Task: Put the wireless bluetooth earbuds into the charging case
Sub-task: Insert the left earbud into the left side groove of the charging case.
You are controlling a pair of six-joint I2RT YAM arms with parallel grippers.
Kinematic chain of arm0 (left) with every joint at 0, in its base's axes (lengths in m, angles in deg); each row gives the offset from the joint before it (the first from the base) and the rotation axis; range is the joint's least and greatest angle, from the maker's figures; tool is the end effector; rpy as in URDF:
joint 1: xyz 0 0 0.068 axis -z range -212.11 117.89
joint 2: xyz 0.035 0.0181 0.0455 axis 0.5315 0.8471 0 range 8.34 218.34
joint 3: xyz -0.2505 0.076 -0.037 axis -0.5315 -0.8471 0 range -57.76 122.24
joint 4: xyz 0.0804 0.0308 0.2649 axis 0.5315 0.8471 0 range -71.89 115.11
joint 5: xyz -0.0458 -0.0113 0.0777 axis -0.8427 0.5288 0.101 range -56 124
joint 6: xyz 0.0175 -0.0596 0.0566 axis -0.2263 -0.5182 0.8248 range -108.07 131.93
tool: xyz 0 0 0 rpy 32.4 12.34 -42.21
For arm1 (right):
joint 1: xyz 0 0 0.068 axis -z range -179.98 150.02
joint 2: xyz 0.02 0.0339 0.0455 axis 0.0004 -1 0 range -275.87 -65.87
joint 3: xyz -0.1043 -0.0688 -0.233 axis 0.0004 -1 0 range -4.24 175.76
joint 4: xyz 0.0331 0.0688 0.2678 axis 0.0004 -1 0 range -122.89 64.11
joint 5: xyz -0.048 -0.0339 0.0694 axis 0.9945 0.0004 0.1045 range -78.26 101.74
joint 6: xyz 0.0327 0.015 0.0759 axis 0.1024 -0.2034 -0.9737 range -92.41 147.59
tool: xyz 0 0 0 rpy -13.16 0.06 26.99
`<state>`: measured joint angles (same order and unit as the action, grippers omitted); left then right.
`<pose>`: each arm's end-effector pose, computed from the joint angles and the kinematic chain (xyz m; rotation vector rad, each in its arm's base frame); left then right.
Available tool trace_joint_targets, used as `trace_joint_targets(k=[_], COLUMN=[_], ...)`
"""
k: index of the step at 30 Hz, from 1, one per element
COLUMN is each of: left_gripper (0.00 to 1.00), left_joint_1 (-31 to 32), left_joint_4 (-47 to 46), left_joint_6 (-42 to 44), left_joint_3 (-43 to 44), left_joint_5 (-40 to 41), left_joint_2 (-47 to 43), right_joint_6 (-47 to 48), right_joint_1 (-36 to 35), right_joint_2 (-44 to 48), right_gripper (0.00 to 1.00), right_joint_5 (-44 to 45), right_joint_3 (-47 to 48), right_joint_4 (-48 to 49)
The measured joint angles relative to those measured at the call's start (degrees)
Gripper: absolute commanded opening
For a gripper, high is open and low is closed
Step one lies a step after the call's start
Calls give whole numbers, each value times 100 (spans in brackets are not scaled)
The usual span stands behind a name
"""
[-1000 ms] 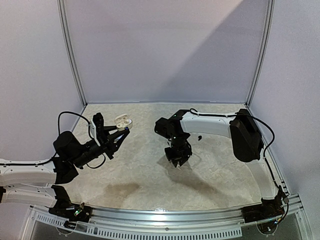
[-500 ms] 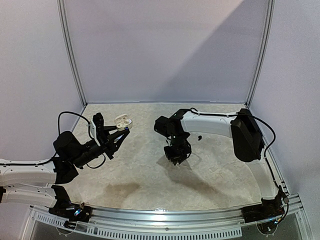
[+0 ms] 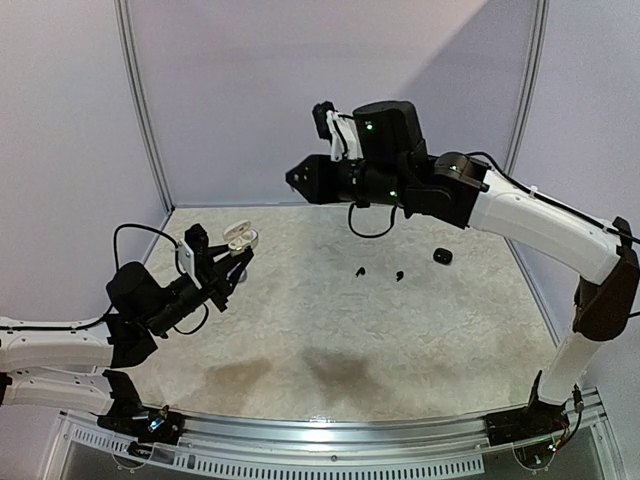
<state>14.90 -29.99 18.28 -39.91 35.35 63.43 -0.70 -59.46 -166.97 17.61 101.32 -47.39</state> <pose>0.1818 -0.1924 0.2391 0.6130 1.2645 -0.5751 0.2439 0.3990 0.4011 -0.4599 1.9270 0.9416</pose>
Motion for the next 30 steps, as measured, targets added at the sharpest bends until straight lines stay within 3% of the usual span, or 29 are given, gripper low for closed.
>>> trace_joint_targets(k=[5,10,30], left_gripper=[0,0,0], left_joint_1=[0,0,0], left_joint_4=[-70,-103,-240], left_joint_6=[50,50,-66], left_joint_3=[2,11,11], left_joint_5=[107,173,260], left_joint_2=[0,0,7], right_joint_6=[251,640,737], right_joint_1=[-470,-748,-872], right_joint_2=[-129,-566,-752], right_gripper=[0,0,0], right_joint_5=[-372,-710,-232], right_joint_3=[-227,-402,-911], right_joint_4=[1770,2568,3187])
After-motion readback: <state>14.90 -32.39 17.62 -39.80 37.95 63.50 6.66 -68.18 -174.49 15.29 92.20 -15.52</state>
